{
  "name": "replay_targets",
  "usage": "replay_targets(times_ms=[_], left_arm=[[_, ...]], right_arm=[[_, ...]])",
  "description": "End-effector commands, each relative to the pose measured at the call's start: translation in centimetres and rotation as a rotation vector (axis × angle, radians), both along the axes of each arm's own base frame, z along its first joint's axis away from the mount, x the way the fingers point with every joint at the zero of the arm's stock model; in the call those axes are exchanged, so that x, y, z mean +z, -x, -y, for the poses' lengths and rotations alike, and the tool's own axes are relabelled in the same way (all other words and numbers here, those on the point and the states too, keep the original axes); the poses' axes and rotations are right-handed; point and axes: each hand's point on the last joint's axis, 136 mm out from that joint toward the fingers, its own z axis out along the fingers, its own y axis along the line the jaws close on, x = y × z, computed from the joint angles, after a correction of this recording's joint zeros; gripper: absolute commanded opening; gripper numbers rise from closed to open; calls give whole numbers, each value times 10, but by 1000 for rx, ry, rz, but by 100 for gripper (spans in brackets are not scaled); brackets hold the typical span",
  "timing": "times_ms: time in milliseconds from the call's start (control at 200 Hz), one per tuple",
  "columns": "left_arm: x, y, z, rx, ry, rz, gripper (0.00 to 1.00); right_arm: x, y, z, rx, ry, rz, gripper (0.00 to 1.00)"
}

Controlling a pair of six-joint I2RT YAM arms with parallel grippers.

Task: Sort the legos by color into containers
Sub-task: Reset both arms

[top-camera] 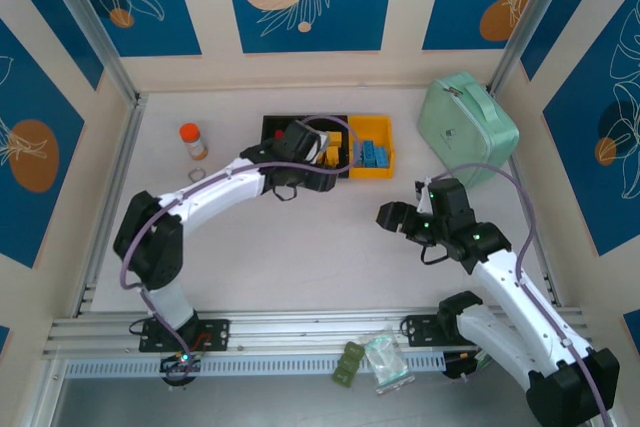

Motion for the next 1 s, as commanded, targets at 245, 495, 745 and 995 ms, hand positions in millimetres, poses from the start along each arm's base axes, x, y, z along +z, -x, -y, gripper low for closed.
replay_targets(times_ms=[245,495,745,995], left_arm=[[8,23,-84,186,9,68,72],[12,30,-165,381,-75,131,99],[22,21,-234,555,-166,233,99],[15,-8,-292,676,-332,481,99]], right_arm=[[28,-43,-17,70,91,138,77],[31,-73,-13,57,194,191,80],[29,-103,17,-56,323,221,99],[22,-135,94,-295,706,387,99]])
